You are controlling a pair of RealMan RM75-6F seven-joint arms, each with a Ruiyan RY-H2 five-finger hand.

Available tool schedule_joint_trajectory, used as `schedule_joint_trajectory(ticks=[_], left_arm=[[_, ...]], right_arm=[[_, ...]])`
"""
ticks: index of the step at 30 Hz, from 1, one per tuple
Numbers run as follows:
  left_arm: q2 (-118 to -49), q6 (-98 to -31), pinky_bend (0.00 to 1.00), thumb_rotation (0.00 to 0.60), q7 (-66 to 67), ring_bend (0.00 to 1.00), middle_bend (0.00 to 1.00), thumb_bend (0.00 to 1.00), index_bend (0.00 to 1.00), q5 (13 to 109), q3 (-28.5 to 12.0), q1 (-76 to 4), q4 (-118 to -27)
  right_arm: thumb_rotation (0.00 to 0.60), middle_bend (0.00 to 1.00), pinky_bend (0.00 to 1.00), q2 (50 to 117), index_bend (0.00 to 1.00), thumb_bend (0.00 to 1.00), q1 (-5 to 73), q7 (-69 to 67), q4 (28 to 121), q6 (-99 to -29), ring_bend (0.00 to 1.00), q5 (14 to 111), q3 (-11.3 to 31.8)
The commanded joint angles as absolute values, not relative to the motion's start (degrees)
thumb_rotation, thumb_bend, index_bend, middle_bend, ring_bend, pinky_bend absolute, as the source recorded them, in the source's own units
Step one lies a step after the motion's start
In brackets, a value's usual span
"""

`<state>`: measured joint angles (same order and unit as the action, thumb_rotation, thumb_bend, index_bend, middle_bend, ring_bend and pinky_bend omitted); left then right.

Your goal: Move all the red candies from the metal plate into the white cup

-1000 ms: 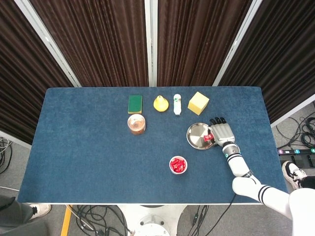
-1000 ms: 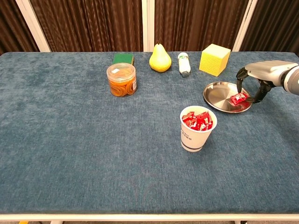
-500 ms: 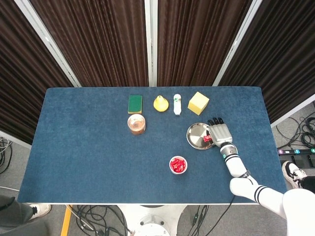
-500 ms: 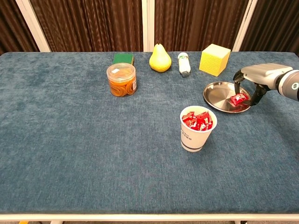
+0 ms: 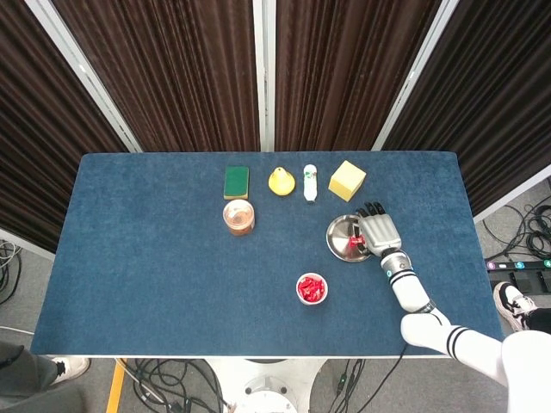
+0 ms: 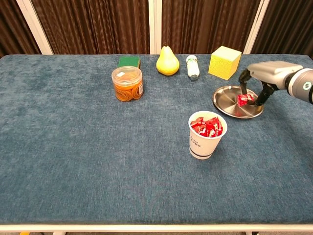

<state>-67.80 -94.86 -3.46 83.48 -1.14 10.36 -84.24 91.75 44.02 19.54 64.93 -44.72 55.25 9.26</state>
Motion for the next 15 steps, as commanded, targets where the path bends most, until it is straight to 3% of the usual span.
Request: schedule_joint_trajectory(ticks=[1,8,15], left_arm=[[-67.7,-95.0,0.15,0.600,-3.2,0.08,0.11,0.07,0.18,83.6,-1.2,10.3,-84.5],[-67.3,-95.3,0.15,0.600,-2.4,0.08,0.11,0.07,0.18,84.0,-1.2,10.2,-85.5],[-67.3,-95.3,0.15,0.600,-2.3,0.08,0.11,0.07,0.18,84.0,-1.1,10.3,-85.7]], right_arm=[[0.600,0.17,0.00,85.1,0.60,0.33,42.2,13.5,77.2,-49.8,0.00,63.2,10.4],[0.600,0.17,0.00,77.5,0.59,0.33,41.2,6.2,93.0,-52.3,0.00,76.6,8.3],[0.600,0.15,0.00,77.8,0.58,0.33,41.7,8.1,95.6,-51.4,0.00,82.2,4.7]])
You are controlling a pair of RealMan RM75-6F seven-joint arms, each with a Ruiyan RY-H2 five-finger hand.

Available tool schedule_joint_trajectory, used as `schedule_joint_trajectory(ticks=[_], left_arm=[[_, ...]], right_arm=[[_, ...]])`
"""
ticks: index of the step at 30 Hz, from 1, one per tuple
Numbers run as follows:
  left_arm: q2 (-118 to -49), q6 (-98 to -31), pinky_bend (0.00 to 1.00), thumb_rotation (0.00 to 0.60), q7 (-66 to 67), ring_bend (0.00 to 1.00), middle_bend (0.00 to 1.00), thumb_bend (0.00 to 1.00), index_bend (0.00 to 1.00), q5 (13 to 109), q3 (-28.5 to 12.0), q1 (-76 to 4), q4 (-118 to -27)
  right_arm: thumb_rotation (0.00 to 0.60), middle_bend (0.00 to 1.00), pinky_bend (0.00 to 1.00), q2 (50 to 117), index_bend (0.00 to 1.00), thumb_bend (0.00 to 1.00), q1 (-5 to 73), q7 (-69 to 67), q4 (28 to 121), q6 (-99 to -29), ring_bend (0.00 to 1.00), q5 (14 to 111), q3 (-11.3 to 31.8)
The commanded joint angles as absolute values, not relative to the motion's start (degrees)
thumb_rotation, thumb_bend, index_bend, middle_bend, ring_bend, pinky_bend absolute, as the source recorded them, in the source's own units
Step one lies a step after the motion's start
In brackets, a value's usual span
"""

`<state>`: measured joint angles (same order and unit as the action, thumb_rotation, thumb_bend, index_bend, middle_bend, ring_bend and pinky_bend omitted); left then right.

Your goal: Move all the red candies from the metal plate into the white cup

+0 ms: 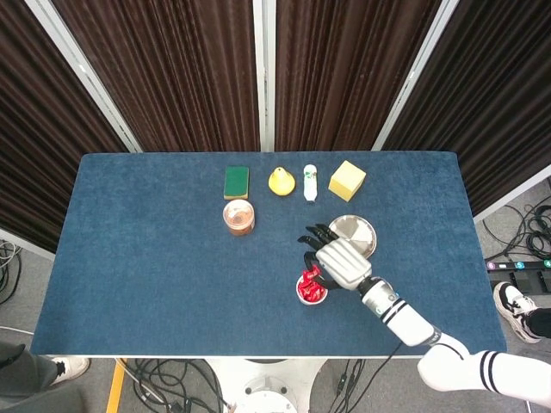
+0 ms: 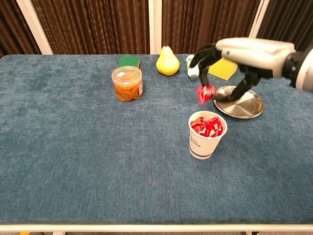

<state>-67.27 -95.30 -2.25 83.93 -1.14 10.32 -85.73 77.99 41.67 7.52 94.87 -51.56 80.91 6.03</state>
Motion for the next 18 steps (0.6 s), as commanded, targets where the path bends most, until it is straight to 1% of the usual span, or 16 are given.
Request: schedule_joint_trajectory(ticks=[1,6,18], left_arm=[[-67.3,-95.4,0.15,0.600,-2.3,0.08,0.11,0.07,0.18,84.0,-1.1,10.4,-85.7],[-67.4,-95.1,0.15,0.600,-2.4,0.08,0.11,0.07,0.18,83.9,-1.0,10.4,-85.6],[-67.5,-95.0,0.15,0.600,-2.7,0.08,0.11,0.07,0.18,83.7,-1.1,10.4,-85.2]], right_arm=[[0.600,0.15,0.00,78.0,0.58,0.33,41.7,8.6,95.5,-51.4,0.00,82.4,4.4],[0.600,0.15,0.00,79.1,0.57,0.33,41.4,11.3,94.5,-51.7,0.00,82.6,3.4],[0.600,0.14,0.00,81.7,0.55,0.33,42.5,14.2,90.8,-49.9,0.00,78.0,4.7]])
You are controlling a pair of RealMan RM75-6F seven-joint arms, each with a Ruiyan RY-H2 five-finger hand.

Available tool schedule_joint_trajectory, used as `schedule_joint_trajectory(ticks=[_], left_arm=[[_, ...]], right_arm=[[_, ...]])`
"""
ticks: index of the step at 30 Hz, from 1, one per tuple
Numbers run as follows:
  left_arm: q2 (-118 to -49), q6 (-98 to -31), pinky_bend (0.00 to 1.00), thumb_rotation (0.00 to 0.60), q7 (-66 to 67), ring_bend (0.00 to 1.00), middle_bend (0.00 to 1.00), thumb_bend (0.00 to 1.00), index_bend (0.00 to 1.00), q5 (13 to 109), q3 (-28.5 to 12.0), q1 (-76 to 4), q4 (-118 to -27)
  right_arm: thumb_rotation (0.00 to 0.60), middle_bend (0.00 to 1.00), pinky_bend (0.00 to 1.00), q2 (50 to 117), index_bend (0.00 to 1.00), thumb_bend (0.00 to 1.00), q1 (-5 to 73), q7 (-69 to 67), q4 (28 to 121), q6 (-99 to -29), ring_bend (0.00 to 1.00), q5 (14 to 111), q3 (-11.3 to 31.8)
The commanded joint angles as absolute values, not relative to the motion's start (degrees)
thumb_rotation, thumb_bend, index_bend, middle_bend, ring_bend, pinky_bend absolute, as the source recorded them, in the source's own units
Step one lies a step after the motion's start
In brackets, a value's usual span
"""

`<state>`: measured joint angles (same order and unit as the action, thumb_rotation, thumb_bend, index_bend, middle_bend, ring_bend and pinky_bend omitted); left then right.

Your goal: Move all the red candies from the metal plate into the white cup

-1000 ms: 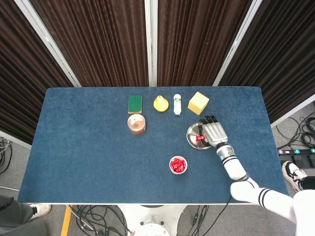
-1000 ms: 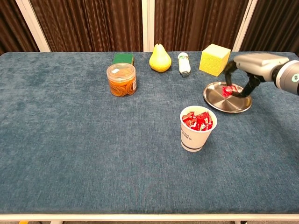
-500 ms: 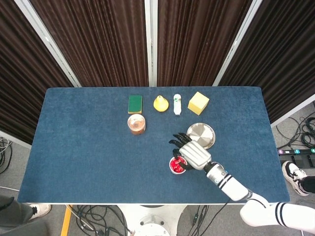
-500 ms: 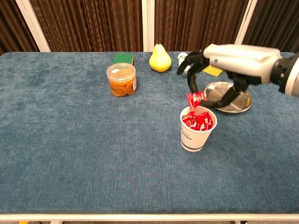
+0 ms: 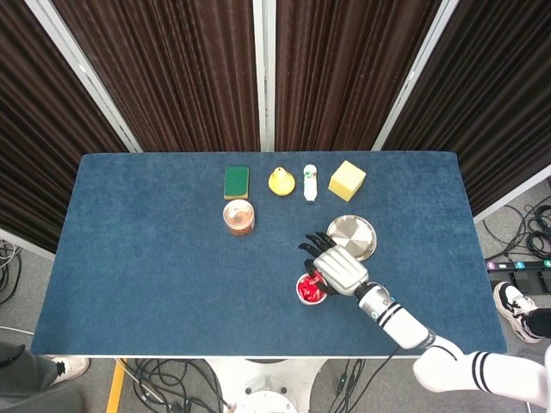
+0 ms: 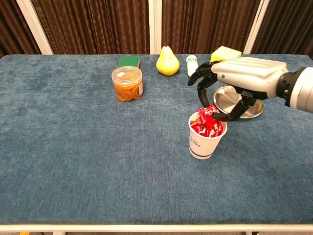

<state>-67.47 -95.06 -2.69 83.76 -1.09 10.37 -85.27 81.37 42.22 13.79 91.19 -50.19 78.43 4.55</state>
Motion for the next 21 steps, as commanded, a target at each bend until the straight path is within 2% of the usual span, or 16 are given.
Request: schedule_joint_trajectory(ticks=[1,12,21], left_arm=[[-67.5,-95.0,0.15,0.600,-2.8,0.08,0.11,0.07,0.18,83.6,-1.1,10.4,-85.2],[-67.8,-95.1,0.15,0.600,-3.2,0.08,0.11,0.07,0.18,83.7,-1.2,10.3,-84.6],[-67.7,-95.3,0.15,0.600,-3.1,0.08,0.11,0.07,0.18,83.8,-1.2,10.4,-84.8]], right_arm=[[0.600,0.14,0.00,81.8,0.55,0.33,42.5,14.4,90.7,-49.7,0.00,77.8,4.6],[0.600,0.11,0.00,80.1,0.42,0.33,42.3,14.8,93.1,-49.2,0.00,77.6,3.5],[0.600,0.10,0.00,77.6,0.39,0.33,41.5,11.3,95.8,-50.4,0.00,79.2,3.3]])
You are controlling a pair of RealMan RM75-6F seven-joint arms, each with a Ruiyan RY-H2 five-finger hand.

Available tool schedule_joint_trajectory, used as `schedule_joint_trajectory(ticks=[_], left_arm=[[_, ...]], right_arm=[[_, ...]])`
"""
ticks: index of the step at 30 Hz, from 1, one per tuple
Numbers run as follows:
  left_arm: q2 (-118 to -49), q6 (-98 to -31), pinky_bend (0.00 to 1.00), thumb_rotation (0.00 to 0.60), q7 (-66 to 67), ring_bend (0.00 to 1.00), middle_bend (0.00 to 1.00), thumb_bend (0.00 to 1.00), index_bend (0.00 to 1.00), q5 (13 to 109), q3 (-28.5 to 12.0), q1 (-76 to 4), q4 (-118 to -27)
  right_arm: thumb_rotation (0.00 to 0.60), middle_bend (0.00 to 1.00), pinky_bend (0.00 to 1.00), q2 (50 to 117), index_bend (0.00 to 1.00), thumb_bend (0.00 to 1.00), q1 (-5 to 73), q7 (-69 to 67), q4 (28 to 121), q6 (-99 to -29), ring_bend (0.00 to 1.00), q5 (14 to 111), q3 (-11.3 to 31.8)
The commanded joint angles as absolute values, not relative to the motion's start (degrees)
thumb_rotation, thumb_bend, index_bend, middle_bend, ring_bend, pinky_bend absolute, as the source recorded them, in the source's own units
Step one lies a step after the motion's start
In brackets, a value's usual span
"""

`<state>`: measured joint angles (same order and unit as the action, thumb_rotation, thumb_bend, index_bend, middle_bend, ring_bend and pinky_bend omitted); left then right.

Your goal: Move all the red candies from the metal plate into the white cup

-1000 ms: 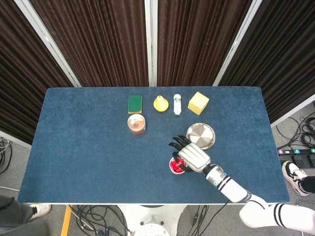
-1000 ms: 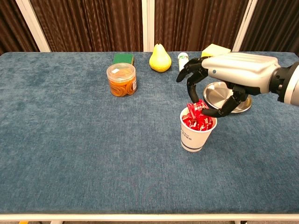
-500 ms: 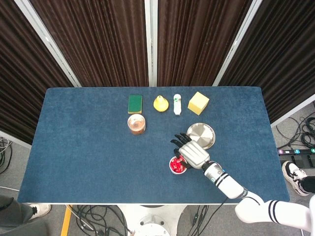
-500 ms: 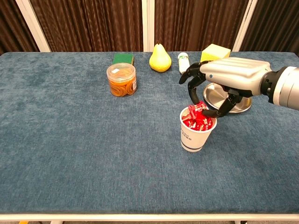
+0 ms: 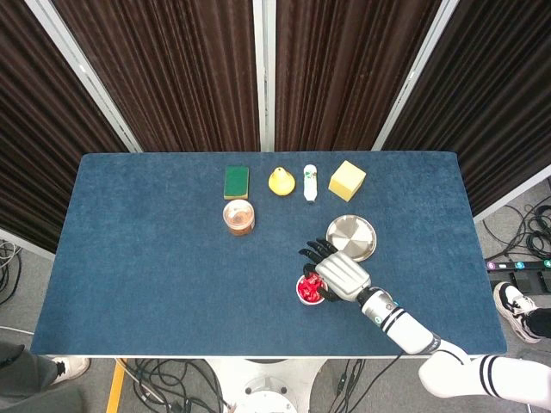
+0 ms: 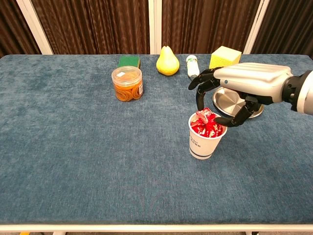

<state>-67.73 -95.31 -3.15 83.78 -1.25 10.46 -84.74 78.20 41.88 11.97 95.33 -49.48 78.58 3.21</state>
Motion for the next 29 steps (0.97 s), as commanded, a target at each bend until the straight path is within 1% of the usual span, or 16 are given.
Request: schedule_joint_trajectory(ticks=[1,3,7,8,10,16,19,23,26,29], left_arm=[[-67.7,-95.3,0.15,0.600,-3.1,0.08,0.11,0.07,0.18,83.9,-1.3,10.4,-84.8],[-67.6,-95.3,0.15,0.600,-3.1,0.08,0.11,0.07,0.18,84.0,-1.3,10.3,-84.9],[-67.6,-95.1,0.15,0.600,-2.8,0.08,0.11,0.07,0.18,84.3,-1.5,9.8,-85.2],[-67.6,-95.1,0.15,0.600,-2.8,0.08,0.11,0.07,0.18,84.5,-1.5,9.7,-85.3],[-67.7,-95.0,0.15,0.600,-2.6,0.08,0.11,0.07,0.18,84.9,-1.6,9.4,-85.4],[-68.2,-93.6,0.15,0.600,-1.9,0.08,0.11,0.07,0.18,85.1,-1.8,8.0,-86.0],[-68.4,-92.4,0.15,0.600,-1.1,0.08,0.11,0.07,0.18,85.4,-2.0,7.0,-86.5],[-68.5,-90.7,0.15,0.600,0.0,0.08,0.11,0.07,0.18,85.5,-1.8,5.8,-87.4],[-68.4,-90.0,0.15,0.600,0.7,0.08,0.11,0.07,0.18,85.5,-1.9,5.2,-88.0],[-68.4,-89.6,0.15,0.600,1.2,0.08,0.11,0.07,0.18,85.5,-2.0,4.7,-88.3]], right_arm=[[0.600,0.10,0.00,77.1,0.38,0.33,41.0,10.9,96.1,-51.6,0.00,79.7,3.5],[0.600,0.10,0.00,76.2,0.37,0.33,39.8,10.1,96.7,-54.3,0.00,80.6,3.8],[0.600,0.10,0.00,73.1,0.29,0.33,35.6,6.9,98.3,-62.5,0.00,82.9,4.3],[0.600,0.10,0.00,72.2,0.29,0.33,34.5,6.2,98.4,-64.1,0.00,83.2,4.1],[0.600,0.09,0.00,69.9,0.20,0.33,31.6,5.3,98.5,-68.0,0.00,83.5,3.5],[0.600,0.01,0.00,64.8,0.06,0.33,22.2,3.4,96.7,-78.9,0.00,84.6,0.4],[0.600,0.00,0.00,62.5,0.04,0.33,17.1,-0.5,95.9,-83.8,0.00,86.0,-2.0],[0.600,0.00,0.00,61.1,0.03,0.33,12.3,-4.8,95.0,-88.2,0.00,88.1,-4.3],[0.600,0.00,0.00,61.0,0.03,0.33,9.8,-5.3,94.9,-90.3,0.00,89.2,-5.2],[0.600,0.00,0.00,60.9,0.03,0.33,8.5,-6.1,95.1,-90.9,0.00,90.1,-5.6]])
